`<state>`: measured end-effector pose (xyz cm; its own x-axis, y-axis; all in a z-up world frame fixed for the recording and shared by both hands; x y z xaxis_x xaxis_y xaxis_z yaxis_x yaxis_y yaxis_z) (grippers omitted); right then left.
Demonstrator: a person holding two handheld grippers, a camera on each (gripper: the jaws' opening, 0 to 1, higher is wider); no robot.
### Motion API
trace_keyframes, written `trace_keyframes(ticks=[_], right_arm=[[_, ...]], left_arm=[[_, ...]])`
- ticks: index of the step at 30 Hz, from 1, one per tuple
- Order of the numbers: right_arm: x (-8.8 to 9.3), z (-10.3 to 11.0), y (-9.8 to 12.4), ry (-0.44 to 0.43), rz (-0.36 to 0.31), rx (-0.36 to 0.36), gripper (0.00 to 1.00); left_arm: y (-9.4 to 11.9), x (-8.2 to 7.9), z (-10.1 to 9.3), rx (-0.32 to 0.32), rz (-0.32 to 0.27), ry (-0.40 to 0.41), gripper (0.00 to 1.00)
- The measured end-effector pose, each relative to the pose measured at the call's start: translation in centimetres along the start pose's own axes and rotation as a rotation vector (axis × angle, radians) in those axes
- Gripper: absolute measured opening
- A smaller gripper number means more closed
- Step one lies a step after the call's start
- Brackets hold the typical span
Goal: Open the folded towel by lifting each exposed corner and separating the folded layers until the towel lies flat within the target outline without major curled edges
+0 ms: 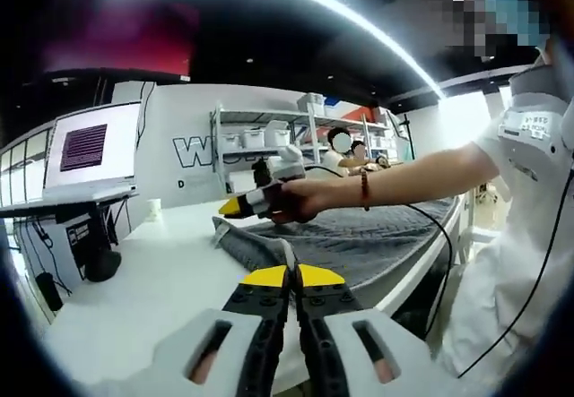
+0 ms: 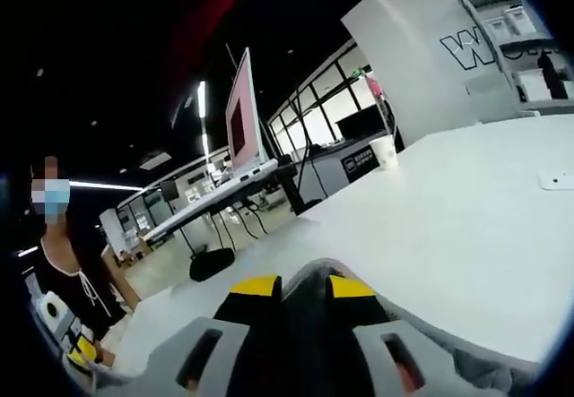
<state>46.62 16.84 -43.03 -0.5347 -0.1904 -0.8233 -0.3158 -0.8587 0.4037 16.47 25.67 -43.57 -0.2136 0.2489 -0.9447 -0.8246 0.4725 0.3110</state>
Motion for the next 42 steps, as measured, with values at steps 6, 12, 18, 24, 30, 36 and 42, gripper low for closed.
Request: trace_keyframes(ticks=[6,12,18,24,30,36,42], right_arm=[[0.0,0.1,0.1,0.007,0.004,0.001,0.14],[-0.2,0.1,0.5,0.02,-0.002,0.008,0.14],[-0.4,-0.1,0.8,0.021,-0.003,0.006,0.14],[-0.3,0.0,1.1,0.029,-0.009,0.011,0.15],[-0.1,0.6,1.4,0.057,0.001,0.018,0.15],[0.2,0.8,2.1,0.125,0.014,0.048,0.17],[0.9,0.9,2.9,0.165,0.015,0.069,0.22]], left_arm=[[0.1,0.7,0.4,-0.026,0.046,0.022,0.02],[0.5,2.0,1.3,-0.08,0.128,0.072,0.05],[0.8,1.6,1.3,-0.08,0.101,0.074,0.06],[0.9,1.7,1.5,-0.107,0.112,0.052,0.11],[1.6,2.2,2.6,-0.187,0.132,0.072,0.13],[1.3,1.5,2.2,-0.181,0.111,0.032,0.16],[0.7,0.4,1.4,-0.135,0.075,-0.009,0.18]])
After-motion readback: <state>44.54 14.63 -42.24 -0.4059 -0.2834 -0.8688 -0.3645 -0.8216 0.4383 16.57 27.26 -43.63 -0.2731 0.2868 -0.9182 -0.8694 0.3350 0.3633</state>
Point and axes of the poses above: the point that each gripper's makers call its tool centre point, and the gripper's own axes: y roughly backward along the fingers, z roughly to its left, x roughly out of its underside, the point moved 4 cm from there along y, roughly backward along the fingers, and after that the axes turned 15 degrees about z, right-handed, at the moved point
